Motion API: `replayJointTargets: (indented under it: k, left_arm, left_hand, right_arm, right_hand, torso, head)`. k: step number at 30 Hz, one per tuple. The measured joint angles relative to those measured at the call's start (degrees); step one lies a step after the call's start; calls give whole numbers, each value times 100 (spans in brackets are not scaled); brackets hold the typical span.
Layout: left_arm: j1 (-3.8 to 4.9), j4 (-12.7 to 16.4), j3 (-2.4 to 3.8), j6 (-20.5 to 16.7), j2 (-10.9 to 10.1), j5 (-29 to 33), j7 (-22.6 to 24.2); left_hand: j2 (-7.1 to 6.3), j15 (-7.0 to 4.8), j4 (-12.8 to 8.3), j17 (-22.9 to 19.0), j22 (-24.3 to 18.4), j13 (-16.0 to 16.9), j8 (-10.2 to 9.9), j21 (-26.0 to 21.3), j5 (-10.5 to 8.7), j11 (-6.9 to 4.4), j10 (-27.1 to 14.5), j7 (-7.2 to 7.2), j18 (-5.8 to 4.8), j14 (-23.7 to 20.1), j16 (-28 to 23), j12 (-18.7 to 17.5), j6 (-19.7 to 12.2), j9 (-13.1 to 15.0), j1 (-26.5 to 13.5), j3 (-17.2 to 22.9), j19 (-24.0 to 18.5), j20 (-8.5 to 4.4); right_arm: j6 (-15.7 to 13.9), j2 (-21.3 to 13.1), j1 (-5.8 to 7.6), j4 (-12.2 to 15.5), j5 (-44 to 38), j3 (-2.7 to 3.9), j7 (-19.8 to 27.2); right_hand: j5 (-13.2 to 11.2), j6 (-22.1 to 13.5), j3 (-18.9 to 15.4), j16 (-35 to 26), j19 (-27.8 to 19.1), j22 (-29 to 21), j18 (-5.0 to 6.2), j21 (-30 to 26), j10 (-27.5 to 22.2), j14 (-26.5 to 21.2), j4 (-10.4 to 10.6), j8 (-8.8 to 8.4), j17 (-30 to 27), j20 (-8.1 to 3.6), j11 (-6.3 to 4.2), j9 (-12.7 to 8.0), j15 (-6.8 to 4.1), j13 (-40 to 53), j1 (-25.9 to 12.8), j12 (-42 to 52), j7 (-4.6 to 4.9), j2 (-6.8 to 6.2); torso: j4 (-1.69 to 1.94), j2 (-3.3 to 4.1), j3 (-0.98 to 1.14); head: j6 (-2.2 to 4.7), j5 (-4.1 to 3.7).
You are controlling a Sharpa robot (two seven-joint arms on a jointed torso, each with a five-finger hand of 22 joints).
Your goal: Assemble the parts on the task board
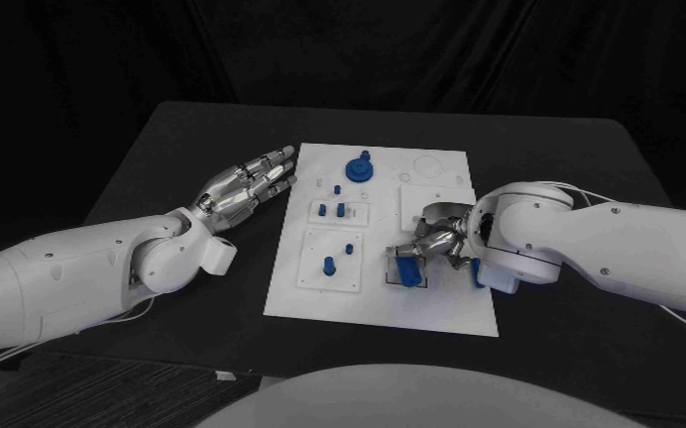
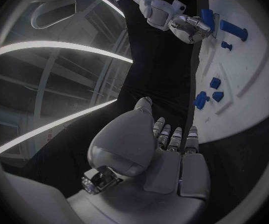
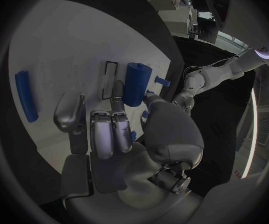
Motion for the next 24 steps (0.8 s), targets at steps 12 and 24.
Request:
replayJointTargets:
  k: [12, 24]
  left_arm:
    - [-13, -9, 0, 28, 7, 0, -14]
    - [-27, -15, 0, 56, 10, 0, -38]
  left_hand:
    - [15, 23, 0, 0, 0, 0, 0, 0, 0, 2, -1, 3, 0, 22, 0, 0, 5, 0, 15, 0, 0, 1]
    - [15, 23, 0, 0, 0, 0, 1, 0, 0, 40, -39, 42, 0, 22, 0, 0, 43, 1, 15, 0, 0, 1]
  right_arm:
    - [15, 36, -13, -25, -42, -1, 1]
    - [8, 35, -17, -31, -50, -1, 1]
  right_hand:
    - [-443, -33, 70, 0, 0, 0, 0, 0, 1, 1, 71, 0, 0, 0, -1, 29, 0, 0, -1, 0, -32, 1]
    - [-754, -53, 70, 0, -1, 0, 0, 0, 1, 1, 72, 0, 0, 0, -1, 29, 0, 0, -189, 0, -13, 189]
  torso:
    - [1, 0, 0]
    - [1, -2, -1]
  head:
    - [0, 15]
    - [0, 20]
